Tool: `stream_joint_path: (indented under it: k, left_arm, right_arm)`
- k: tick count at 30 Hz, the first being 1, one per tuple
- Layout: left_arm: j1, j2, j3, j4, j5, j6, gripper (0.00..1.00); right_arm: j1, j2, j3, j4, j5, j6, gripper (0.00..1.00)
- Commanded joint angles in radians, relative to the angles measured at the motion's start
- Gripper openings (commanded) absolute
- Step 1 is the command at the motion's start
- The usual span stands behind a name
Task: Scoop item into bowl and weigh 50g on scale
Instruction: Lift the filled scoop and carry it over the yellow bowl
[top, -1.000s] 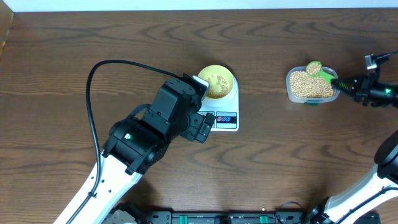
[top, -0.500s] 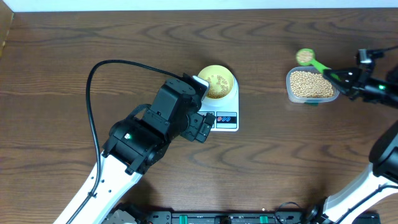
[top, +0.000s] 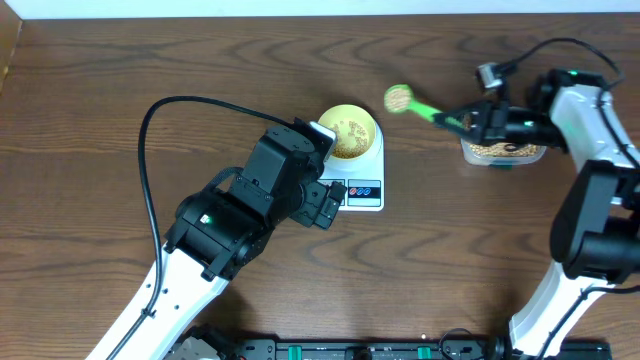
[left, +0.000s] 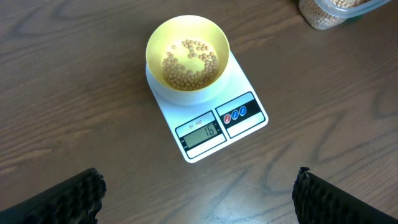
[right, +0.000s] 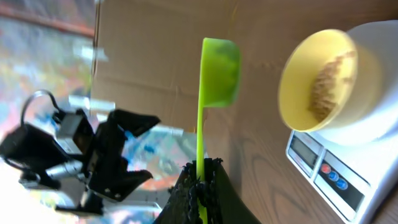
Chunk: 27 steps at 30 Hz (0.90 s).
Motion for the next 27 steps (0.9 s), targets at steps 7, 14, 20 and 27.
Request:
stream_joint_path:
  k: [7,14,20,27]
  left_arm:
    - [0.004,0.006,0.012,0.000,-0.012,-0.016,0.99]
    - [0.004,0.006,0.012,0.000,-0.012,-0.016,0.99]
    - [0.004,0.006,0.012,0.000,-0.012,-0.016,0.99]
    - [0.004,0.006,0.012,0.000,-0.012,-0.016,0.98]
  right_arm:
    - [0.164,0.010,0.005,0.141,0.007,0.102,0.01]
    - [0.232,0.010,0.049,0.279,0.158,0.270,0.01]
    - [0.259,0.010,0.110,0.367,0.274,0.386,0.01]
    - [0.267,0.010,0.186,0.386,0.410,0.416,0.01]
